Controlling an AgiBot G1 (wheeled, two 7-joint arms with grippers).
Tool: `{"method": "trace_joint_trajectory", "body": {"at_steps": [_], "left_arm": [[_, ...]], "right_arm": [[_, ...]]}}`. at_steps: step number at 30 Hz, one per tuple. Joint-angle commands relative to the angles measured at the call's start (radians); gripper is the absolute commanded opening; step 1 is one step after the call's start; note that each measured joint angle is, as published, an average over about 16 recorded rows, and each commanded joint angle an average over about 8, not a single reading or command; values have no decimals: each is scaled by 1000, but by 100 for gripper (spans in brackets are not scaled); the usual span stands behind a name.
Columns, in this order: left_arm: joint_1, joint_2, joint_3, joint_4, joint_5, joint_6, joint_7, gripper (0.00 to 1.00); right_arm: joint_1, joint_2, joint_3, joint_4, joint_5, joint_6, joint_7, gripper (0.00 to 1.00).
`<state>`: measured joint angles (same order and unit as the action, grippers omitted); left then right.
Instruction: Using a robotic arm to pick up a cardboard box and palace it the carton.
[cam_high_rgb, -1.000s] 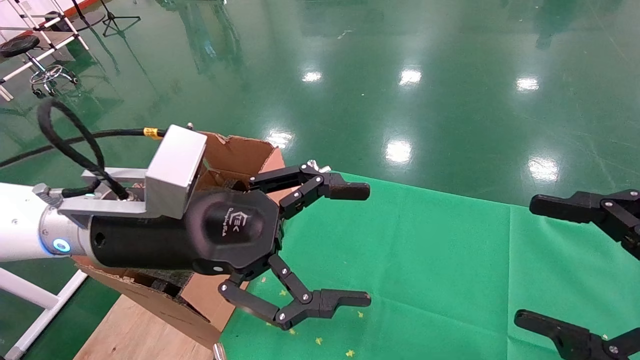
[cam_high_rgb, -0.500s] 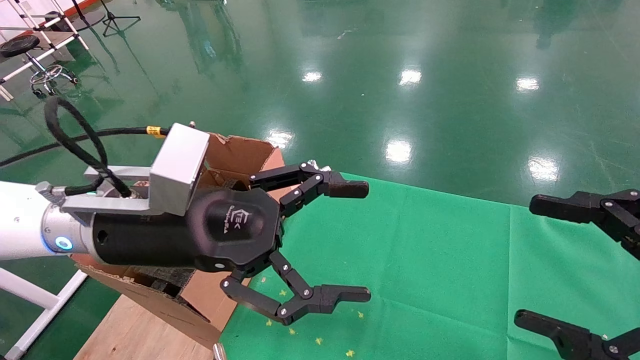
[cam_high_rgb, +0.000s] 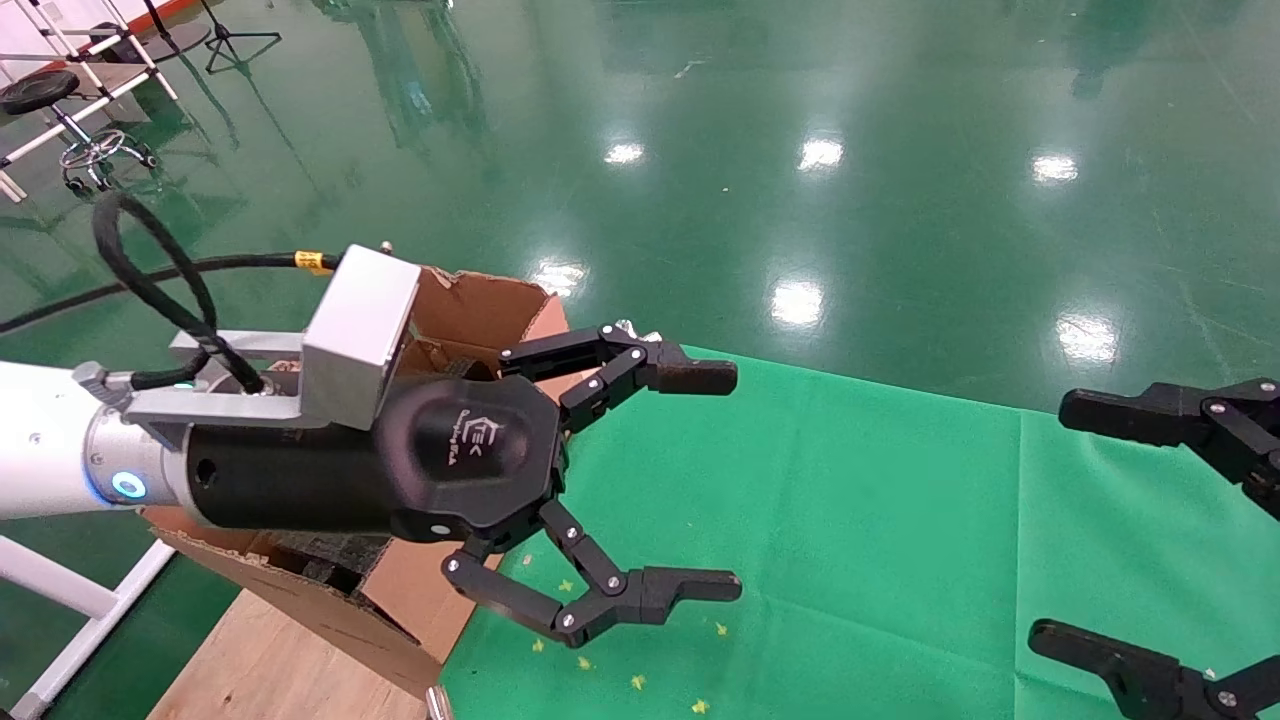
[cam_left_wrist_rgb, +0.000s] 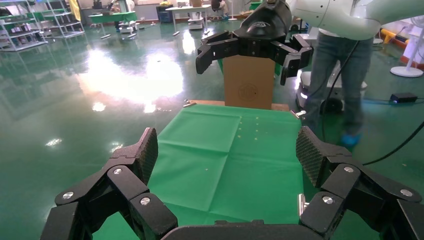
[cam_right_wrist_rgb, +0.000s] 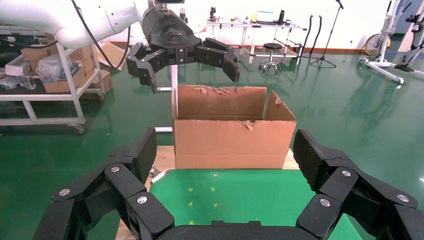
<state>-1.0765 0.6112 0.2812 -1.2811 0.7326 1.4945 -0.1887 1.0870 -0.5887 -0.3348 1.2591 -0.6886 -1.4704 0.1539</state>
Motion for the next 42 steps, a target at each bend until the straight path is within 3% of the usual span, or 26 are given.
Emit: {"method": "trace_joint_trajectory", "body": {"at_steps": [1, 42], "left_arm": [[0, 0, 0, 0, 0, 0, 0, 100], [-1, 0, 1, 1, 2, 0, 0, 100]], "right_arm": [[0, 0, 0, 0, 0, 0, 0, 100], [0, 0, 0, 0, 0, 0, 0, 100]]}}
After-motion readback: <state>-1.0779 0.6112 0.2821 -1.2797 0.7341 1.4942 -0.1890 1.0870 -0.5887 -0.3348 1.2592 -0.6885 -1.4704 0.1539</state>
